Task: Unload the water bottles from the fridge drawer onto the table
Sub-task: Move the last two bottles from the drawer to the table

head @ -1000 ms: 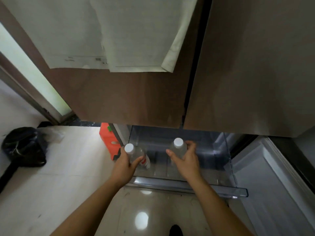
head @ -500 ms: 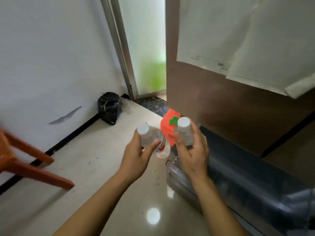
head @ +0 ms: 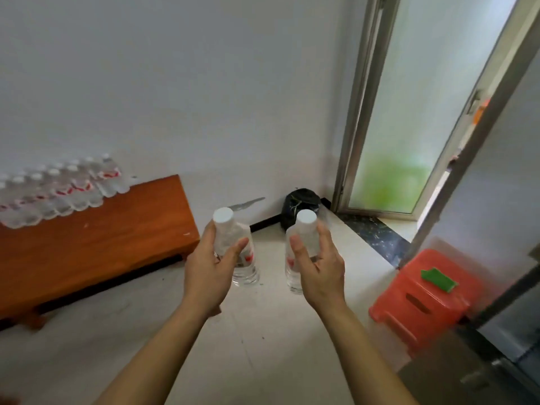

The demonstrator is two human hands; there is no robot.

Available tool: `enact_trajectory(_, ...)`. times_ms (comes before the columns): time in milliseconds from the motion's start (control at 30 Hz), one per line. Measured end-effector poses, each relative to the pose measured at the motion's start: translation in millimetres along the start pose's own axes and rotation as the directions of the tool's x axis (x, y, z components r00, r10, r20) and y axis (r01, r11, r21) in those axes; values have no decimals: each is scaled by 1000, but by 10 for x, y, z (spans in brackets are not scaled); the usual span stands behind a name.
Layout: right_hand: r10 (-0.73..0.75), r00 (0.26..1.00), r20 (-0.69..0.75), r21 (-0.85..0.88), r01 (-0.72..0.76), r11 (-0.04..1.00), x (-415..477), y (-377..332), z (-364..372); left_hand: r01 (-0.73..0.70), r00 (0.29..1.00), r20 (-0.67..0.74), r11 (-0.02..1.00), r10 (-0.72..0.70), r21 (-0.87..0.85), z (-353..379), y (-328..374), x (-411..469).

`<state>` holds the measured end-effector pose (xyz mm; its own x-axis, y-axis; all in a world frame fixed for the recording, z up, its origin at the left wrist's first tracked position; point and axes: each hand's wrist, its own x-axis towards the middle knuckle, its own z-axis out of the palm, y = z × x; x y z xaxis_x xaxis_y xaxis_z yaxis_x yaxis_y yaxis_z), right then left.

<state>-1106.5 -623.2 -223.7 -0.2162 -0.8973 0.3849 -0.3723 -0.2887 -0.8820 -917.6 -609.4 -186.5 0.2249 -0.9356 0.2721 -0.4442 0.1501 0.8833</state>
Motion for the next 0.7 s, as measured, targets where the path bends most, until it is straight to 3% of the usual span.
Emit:
enact_trajectory(333, -91, 950, 300, 100, 63, 993, 216, -490, 2070, 166, 949, -268, 986, -164, -15, -1526, -987, 631)
enact_trajectory(700, -100, 882, 460, 158, 30, 987, 1292, -279, 4047, 209, 925, -319, 978, -205, -22, -1990, -1916, 2201)
